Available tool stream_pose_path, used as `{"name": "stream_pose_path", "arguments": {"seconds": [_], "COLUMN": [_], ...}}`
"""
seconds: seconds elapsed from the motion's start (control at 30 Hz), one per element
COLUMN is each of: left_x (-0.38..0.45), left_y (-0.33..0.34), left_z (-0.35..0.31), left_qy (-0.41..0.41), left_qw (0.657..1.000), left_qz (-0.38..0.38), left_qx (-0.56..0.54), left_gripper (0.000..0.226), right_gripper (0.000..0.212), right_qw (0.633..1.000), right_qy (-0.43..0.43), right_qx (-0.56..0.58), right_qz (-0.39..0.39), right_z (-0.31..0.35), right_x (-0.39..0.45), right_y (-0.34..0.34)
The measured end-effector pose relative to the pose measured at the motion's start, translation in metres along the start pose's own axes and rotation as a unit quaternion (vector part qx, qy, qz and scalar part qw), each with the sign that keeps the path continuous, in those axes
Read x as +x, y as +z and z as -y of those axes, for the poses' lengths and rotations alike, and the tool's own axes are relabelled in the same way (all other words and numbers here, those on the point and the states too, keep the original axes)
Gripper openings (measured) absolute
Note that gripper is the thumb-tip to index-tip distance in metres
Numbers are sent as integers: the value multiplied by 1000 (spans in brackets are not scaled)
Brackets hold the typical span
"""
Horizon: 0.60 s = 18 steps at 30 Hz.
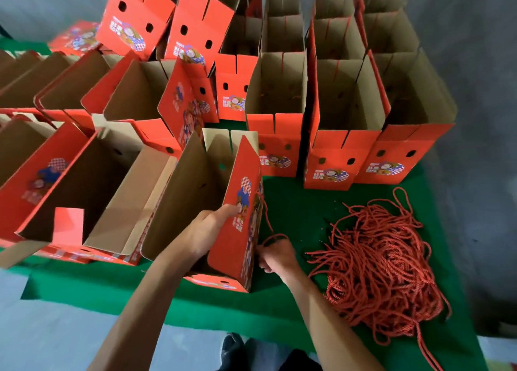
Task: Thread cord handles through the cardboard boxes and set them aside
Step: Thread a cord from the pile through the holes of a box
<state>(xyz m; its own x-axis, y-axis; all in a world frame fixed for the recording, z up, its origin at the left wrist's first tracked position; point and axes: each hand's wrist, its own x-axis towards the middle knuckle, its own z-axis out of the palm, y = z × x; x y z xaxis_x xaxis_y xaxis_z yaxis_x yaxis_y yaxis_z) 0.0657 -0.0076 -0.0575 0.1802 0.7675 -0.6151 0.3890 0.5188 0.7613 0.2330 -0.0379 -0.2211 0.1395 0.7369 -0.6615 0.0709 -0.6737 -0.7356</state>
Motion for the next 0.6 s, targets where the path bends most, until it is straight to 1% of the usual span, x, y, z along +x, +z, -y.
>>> {"name": "stream_pose_path", "arguments": {"seconds": [0.03, 0.1, 0.17, 0.23, 0.3, 0.37, 0.43, 0.5, 0.53, 0.6], "left_x": [1, 5, 7, 9, 10, 10, 10, 10, 10, 9], "left_y": [0, -1, -1, -1, 0, 1, 0, -1, -1, -1], "left_z": [0, 0, 0, 1, 0, -2, -4, -3, -2, -3], "left_qy": [5, 11, 18, 25, 28, 36, 50, 54, 52, 48], "left_qw": [1000, 1000, 1000, 999, 999, 999, 998, 997, 998, 998], "left_qz": [4, 11, 19, 22, 17, 17, 25, 30, 29, 29], "left_qx": [-1, -4, -6, -7, -7, 6, 28, 37, 37, 37], "left_gripper": [54, 62, 65, 65, 64, 61, 55, 47, 46, 54], "right_gripper": [18, 16, 12, 9, 9, 10, 13, 14, 13, 11], "right_qw": [995, 967, 941, 938, 943, 938, 933, 936, 939, 942], "right_qy": [-2, -27, -48, -52, -58, -65, -64, -54, -48, -31], "right_qx": [97, 252, 330, 337, 324, 338, 353, 347, 341, 332], "right_qz": [10, 28, 54, 61, 42, 25, 21, 18, 17, 22], "right_z": [-1, 3, 10, 19, 28, 30, 30, 30, 31, 30], "right_x": [-9, -26, -39, -47, -53, -57, -60, -63, -64, -67], "right_y": [-2, -7, -11, -9, -4, -1, 1, 1, 1, 1]}}
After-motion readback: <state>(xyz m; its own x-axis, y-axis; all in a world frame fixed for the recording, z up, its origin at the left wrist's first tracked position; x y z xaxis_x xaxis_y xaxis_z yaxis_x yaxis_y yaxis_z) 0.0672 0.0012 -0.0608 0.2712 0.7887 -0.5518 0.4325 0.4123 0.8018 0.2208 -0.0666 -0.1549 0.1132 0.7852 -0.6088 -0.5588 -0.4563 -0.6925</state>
